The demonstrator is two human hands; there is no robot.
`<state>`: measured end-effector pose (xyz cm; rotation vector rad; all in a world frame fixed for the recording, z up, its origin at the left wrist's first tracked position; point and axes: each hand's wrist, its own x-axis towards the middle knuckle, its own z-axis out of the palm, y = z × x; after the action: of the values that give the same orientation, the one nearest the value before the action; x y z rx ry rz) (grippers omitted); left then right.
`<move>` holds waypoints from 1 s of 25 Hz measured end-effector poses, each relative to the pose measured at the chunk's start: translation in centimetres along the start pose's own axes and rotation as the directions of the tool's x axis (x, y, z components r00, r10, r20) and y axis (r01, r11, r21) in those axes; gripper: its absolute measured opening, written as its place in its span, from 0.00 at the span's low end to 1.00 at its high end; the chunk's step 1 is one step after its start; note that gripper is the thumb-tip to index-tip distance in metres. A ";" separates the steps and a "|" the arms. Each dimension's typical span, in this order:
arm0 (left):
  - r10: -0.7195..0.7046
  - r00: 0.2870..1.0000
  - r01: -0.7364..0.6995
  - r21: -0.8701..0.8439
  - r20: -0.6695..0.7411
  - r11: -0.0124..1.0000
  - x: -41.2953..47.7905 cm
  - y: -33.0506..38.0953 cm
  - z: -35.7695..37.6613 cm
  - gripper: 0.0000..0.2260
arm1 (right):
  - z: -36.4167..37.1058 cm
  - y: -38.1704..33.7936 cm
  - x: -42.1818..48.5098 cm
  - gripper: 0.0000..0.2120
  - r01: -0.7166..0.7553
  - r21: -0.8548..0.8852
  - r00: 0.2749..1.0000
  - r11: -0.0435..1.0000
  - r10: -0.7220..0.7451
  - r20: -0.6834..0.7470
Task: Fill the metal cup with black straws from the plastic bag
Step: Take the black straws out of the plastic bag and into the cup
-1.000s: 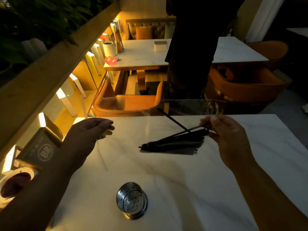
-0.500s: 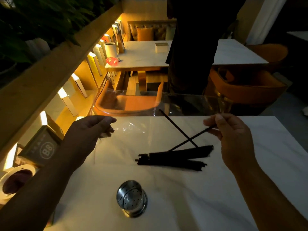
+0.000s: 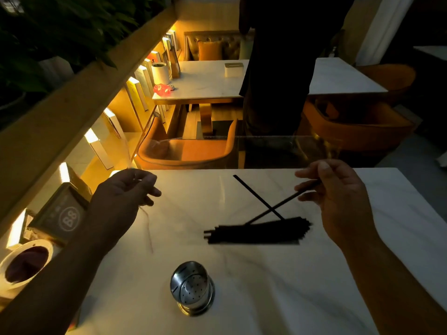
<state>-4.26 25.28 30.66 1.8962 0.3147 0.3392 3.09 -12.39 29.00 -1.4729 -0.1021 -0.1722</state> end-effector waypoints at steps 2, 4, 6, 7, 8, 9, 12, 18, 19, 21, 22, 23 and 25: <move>-0.015 0.999 0.015 0.004 -0.041 1.000 0.0 -0.1 0.1 0.06 | 0.2 0.0 0.1 0.11 -0.052 0.011 0.999 0.999 0.052 0.004; -0.030 0.999 0.030 -0.002 -0.034 1.000 -0.2 -0.4 -0.1 0.07 | -0.3 0.1 -0.1 0.11 -0.077 0.002 0.997 0.997 0.077 0.026; -0.040 0.999 0.040 -0.009 -0.013 0.999 -0.1 -0.7 -0.5 0.08 | -0.9 -0.3 -0.3 0.10 -0.043 -0.074 0.998 0.996 0.047 0.044; -0.042 0.999 0.042 -0.002 -0.009 0.999 -0.3 -0.7 -0.6 0.08 | -1.0 -0.6 -0.2 0.10 -0.025 -0.134 0.999 0.991 0.030 0.038; -0.033 0.999 0.033 0.001 -0.010 0.999 -0.4 -0.6 -0.5 0.08 | -1.0 -0.9 -0.4 0.09 -0.001 -0.185 0.999 0.983 0.007 0.031; -0.016 1.000 0.016 -0.003 -0.023 1.000 -0.2 -0.4 -0.3 0.08 | -0.9 -1.2 -0.3 0.09 0.031 -0.214 0.999 0.976 -0.025 0.029; 0.001 0.997 -0.002 -0.012 -0.072 1.000 -0.2 0.1 0.0 0.08 | -0.1 -1.3 -0.8 0.08 0.066 -0.255 0.997 0.965 -0.071 -0.009; 0.015 0.999 -0.015 0.020 -0.045 1.000 0.0 0.5 -0.6 0.09 | -0.5 -1.7 0.0 0.11 0.015 -0.120 1.000 0.993 -0.014 0.003; 0.020 0.999 -0.019 0.024 -0.036 1.000 -0.1 0.5 -0.7 0.10 | -0.6 -1.9 0.2 0.11 0.011 -0.105 1.000 0.994 -0.010 0.016; 0.013 1.000 -0.013 -0.007 -0.015 1.000 -0.3 0.4 -0.8 0.10 | -0.5 -2.2 0.2 0.10 0.003 -0.059 0.999 0.998 -0.001 0.043; -0.004 1.000 0.004 -0.028 0.000 1.000 -0.3 0.3 -0.8 0.11 | -0.6 -2.2 0.2 0.11 -0.015 -0.034 0.999 0.999 0.017 0.051; -0.024 1.000 0.025 -0.042 0.009 0.999 -0.5 0.2 -0.7 0.13 | -0.7 -2.2 0.0 0.11 -0.035 -0.011 0.998 0.999 0.036 0.057; -0.054 0.998 0.055 -0.050 0.022 0.997 -0.6 -0.1 -0.6 0.15 | -0.8 -2.2 -0.4 0.11 -0.064 0.027 0.996 0.998 0.062 0.067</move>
<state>-5.03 25.65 30.71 1.8369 0.3399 0.2881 2.26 -13.34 30.98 -1.4510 -0.1110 -0.0711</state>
